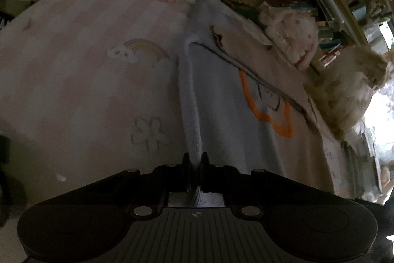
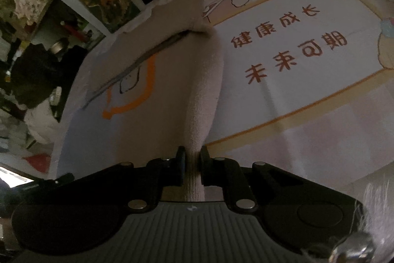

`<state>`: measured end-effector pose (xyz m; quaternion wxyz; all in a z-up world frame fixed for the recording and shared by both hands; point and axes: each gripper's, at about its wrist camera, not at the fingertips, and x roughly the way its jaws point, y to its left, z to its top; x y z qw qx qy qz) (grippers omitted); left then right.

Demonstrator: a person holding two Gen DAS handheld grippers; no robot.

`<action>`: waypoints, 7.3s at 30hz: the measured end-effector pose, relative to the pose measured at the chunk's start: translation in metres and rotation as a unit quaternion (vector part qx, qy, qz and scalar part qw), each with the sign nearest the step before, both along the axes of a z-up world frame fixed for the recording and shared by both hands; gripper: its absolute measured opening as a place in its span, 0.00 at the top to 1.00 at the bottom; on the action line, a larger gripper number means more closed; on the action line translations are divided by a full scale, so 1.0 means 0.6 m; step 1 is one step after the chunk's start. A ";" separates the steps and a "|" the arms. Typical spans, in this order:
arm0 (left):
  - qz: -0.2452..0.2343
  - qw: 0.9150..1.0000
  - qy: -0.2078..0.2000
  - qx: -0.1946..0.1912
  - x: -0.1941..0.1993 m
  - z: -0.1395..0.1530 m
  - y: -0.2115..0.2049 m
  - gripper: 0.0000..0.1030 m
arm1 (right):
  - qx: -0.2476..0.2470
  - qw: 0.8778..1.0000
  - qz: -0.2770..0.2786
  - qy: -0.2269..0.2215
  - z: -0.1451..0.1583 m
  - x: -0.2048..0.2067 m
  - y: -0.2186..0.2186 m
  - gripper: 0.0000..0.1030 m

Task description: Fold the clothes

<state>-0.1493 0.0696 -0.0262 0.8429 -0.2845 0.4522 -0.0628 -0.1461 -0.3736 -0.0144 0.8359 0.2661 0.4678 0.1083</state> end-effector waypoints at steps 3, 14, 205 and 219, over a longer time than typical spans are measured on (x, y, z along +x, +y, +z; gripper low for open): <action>0.005 1.000 0.002 -0.001 -0.018 0.005 -0.010 0.95 | 0.006 1.000 0.008 0.002 0.003 -0.016 -0.013 0.90; 0.025 0.999 0.012 -0.016 -0.077 0.004 -0.033 0.95 | 0.030 0.999 0.024 0.019 -0.002 -0.079 -0.055 0.90; 0.372 0.921 -0.002 -0.118 0.114 -0.031 -0.083 0.91 | -0.169 0.971 0.157 -0.056 0.009 0.240 -0.088 0.66; 0.268 0.959 -0.038 -0.090 0.147 -0.020 -0.067 0.79 | -0.168 0.973 0.152 -0.037 0.001 0.255 -0.032 0.77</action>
